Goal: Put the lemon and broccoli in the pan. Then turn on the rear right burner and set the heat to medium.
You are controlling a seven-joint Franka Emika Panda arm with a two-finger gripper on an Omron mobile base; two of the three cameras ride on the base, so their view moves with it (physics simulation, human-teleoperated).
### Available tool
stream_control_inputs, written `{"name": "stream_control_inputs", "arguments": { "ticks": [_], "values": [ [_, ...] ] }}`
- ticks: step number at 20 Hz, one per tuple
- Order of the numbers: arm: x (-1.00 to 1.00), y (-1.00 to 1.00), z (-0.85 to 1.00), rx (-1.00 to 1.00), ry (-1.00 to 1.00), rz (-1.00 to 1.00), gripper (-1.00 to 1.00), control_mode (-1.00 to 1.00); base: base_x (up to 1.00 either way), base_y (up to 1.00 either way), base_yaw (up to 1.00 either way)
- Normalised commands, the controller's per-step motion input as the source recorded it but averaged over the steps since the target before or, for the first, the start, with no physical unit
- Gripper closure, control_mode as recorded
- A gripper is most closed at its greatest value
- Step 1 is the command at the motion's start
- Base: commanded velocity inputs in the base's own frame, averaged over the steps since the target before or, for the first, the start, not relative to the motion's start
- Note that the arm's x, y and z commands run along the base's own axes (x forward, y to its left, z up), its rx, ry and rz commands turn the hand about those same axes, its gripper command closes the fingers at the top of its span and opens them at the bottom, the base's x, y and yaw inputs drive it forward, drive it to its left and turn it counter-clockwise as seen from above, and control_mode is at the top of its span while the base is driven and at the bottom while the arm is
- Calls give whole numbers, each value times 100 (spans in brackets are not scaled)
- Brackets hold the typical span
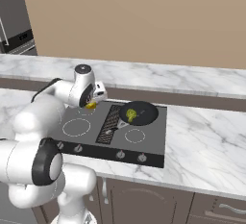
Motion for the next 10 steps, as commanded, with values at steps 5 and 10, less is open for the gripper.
{"name": "stream_control_inputs", "arguments": {
  "ticks": [5, 10],
  "values": [
    [7, -44, 3, -1, 12, -21, 100, -100, 0, 0, 0],
    [5, -50, -7, 2, -1, -17, 100, -100, 0, 0, 0]
  ]
}}
